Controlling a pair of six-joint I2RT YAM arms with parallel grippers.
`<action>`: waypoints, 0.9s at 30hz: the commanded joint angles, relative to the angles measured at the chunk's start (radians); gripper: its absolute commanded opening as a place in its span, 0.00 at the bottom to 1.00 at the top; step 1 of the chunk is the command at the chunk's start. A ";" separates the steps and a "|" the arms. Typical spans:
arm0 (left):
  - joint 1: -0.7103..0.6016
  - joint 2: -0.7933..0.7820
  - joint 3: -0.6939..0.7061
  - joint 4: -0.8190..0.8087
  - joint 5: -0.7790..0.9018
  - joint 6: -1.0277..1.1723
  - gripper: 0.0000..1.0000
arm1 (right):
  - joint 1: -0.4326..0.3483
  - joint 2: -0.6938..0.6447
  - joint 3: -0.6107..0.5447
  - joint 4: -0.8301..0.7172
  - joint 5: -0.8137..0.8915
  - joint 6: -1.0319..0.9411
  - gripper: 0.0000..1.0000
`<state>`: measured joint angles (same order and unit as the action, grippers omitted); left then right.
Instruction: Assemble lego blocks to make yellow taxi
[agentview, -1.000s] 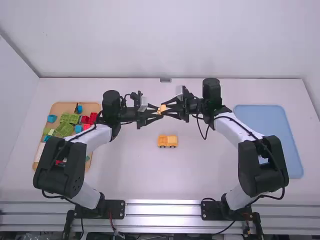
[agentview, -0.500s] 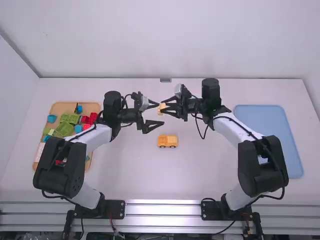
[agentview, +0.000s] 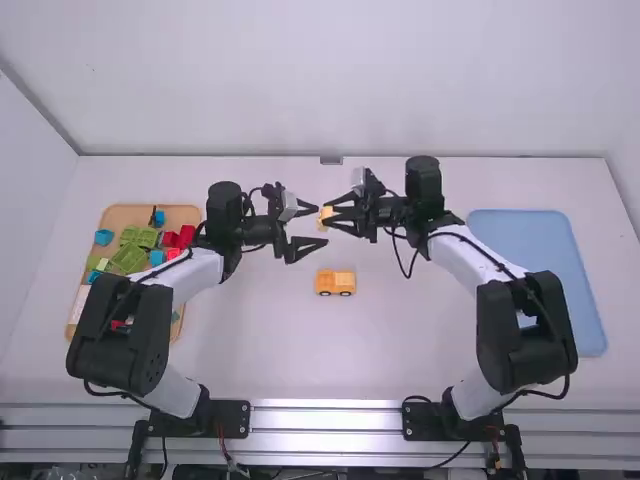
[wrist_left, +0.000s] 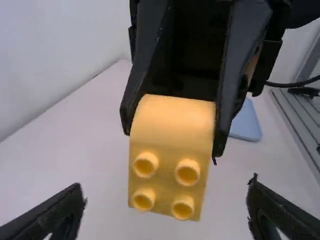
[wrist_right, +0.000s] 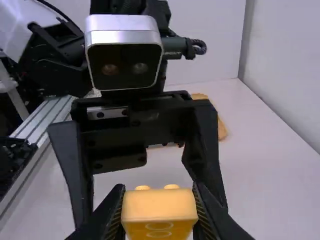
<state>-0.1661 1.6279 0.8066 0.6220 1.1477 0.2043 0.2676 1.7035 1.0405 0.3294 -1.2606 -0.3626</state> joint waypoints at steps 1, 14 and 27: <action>-0.004 0.003 -0.003 0.004 0.049 0.006 0.79 | 0.010 0.008 -0.006 0.000 -0.047 -0.014 0.09; 0.002 0.003 -0.003 0.059 0.154 0.002 0.51 | -0.001 0.008 -0.006 -0.015 -0.075 -0.037 0.09; -0.003 0.003 -0.003 0.063 0.154 -0.008 0.07 | -0.005 0.008 -0.006 -0.045 -0.074 -0.083 0.14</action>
<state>-0.1658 1.6279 0.8066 0.6792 1.2564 0.1940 0.2653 1.7035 1.0401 0.2817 -1.3396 -0.4454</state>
